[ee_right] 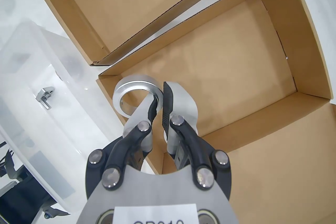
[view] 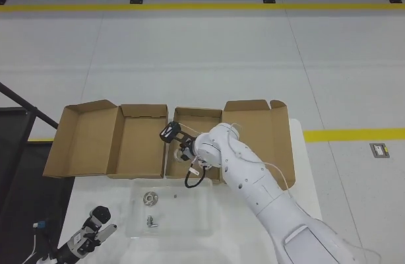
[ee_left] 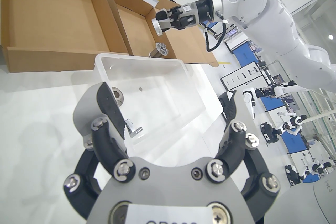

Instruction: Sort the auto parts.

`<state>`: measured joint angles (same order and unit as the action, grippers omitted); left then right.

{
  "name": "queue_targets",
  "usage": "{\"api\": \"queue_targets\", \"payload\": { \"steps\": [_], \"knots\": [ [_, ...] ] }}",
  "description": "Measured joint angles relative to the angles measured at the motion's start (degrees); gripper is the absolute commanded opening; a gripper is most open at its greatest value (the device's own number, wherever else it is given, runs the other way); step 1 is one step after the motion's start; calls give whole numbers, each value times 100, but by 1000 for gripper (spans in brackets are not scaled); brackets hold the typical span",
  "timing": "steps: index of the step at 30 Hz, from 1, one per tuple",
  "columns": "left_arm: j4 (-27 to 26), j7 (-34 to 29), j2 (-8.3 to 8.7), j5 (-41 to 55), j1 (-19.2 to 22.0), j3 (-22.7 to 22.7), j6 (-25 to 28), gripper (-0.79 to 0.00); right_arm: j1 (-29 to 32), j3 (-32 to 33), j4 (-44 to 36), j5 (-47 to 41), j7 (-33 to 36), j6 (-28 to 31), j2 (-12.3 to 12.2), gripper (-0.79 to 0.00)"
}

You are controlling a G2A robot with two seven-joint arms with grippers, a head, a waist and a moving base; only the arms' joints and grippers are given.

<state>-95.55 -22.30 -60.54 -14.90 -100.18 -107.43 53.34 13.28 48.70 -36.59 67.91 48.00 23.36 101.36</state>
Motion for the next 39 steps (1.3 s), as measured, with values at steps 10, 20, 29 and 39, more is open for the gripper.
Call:
{"api": "queue_targets", "payload": {
  "steps": [10, 20, 29, 39],
  "knots": [
    [0, 0, 0, 0, 0, 0, 0, 0, 146, -16, 69, -235, -144, -859, 124, -785],
    [0, 0, 0, 0, 0, 0, 0, 0, -384, -270, 1489, -895, -734, -2253, 740, -785],
    [0, 0, 0, 0, 0, 0, 0, 0, -665, -262, 2322, -1154, -738, -2480, 962, -785],
    [0, 0, 0, 0, 0, 0, 0, 0, -664, -262, 2322, -1154, -739, -2480, 962, -182]
  ]
}}
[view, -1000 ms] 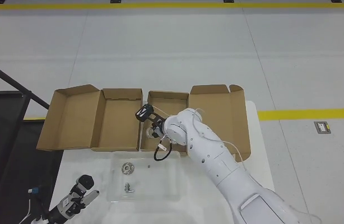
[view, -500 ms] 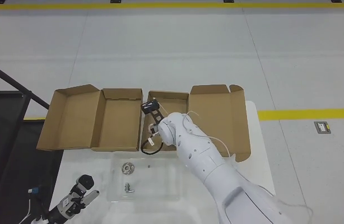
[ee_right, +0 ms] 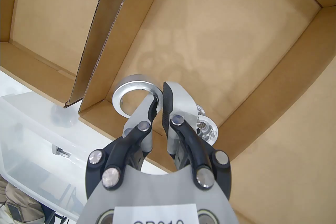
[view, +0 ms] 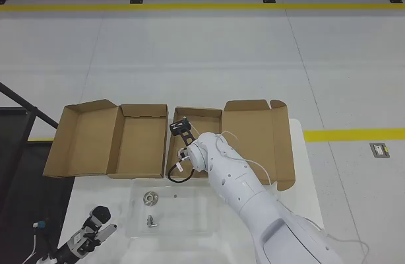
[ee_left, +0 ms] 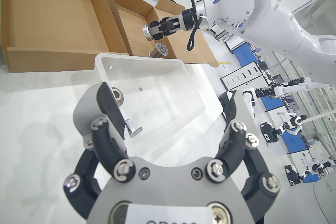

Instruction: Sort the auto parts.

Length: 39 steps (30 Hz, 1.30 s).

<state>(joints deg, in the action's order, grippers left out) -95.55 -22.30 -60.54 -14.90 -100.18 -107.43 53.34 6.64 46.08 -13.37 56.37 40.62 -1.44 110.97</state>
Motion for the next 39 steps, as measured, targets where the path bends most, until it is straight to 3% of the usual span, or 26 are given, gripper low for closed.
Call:
{"api": "queue_targets", "payload": {
  "steps": [1, 2, 25, 39],
  "knots": [
    [0, 0, 0, 0, 0, 0, 0, 0, 0, 0, 0, 0, 0, 0, 0, -43],
    [0, 0, 0, 0, 0, 0, 0, 0, 0, 0, 0, 0, 0, 0, 0, 0],
    [0, 0, 0, 0, 0, 0, 0, 0, 59, -2, -48, 19, -63, 36, -12, 0],
    [0, 0, 0, 0, 0, 0, 0, 0, 511, 198, -1085, 209, -389, 305, -292, 0]
  ]
}}
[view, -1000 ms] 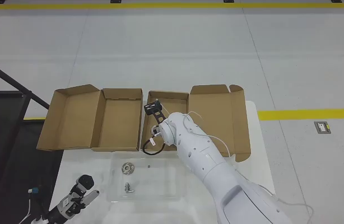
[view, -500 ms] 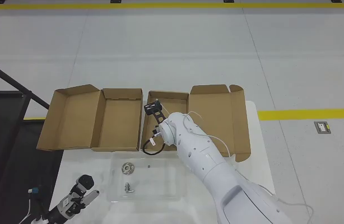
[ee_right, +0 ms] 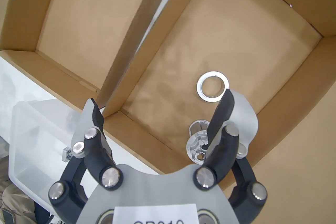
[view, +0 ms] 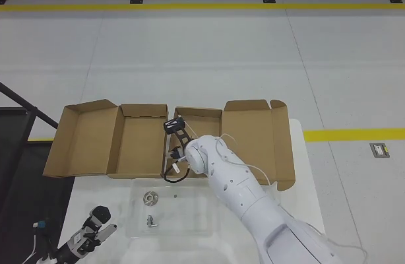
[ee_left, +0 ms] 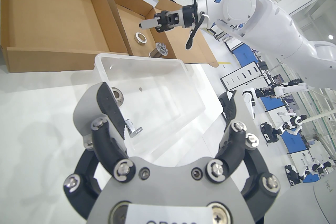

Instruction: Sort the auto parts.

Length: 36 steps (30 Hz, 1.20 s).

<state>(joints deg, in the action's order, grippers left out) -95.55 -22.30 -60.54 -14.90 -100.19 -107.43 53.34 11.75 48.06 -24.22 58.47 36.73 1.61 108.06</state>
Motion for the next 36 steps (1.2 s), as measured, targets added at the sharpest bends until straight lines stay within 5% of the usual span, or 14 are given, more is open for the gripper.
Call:
{"api": "queue_targets", "payload": {
  "steps": [8, 15, 20, 30, 36],
  "knots": [
    [-7, 147, 3, 240, -2, -48, -78, 0, 854, 629, -1783, 418, 128, 1644, -650, 0],
    [-190, -159, 56, 366, 26, -98, -59, 0, 3122, 1433, -5686, 1181, 1444, 3223, -1334, 0],
    [-623, -265, 78, -92, -79, -210, 158, 0, 4530, 1731, -7792, 1566, 1885, 3992, -1597, 0],
    [-2628, -195, 17, -2780, -271, 26, -565, 0, 6827, 2682, -9935, 2478, 889, 4923, -2007, 0],
    [-3570, -188, -9, -5287, -70, 826, -1341, 0, 7151, 2885, -10057, 2651, 695, 4898, -2063, 0]
  ]
}}
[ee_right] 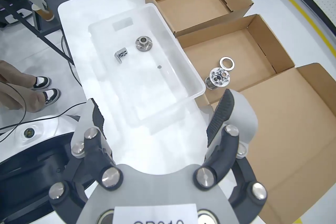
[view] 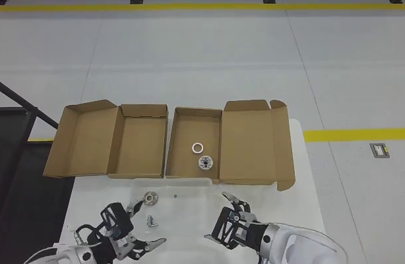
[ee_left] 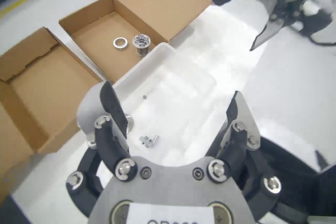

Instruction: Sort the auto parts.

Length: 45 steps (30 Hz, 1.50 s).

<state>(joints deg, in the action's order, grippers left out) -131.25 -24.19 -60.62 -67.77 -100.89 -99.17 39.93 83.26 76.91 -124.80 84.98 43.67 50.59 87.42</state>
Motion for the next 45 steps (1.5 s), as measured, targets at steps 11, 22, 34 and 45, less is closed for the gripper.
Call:
{"api": "queue_targets", "payload": {
  "steps": [11, 22, 34, 45],
  "knots": [
    [-41, 125, -7, -794, 51, 223, -222, 0, -3, -2, 1, -3, 3, 1, 1, 0],
    [716, -1742, 136, -179, 1637, 507, 784, 0, -52, 303, 495, -566, -474, -255, -121, 0],
    [2253, -3678, 644, -69, 3911, 2758, 344, 0, 447, 901, 342, -627, -1441, 490, -335, 0],
    [2269, -3736, 692, -45, 4035, 2936, 282, 0, 444, 896, 341, -631, -1434, 481, -333, 0]
  ]
}}
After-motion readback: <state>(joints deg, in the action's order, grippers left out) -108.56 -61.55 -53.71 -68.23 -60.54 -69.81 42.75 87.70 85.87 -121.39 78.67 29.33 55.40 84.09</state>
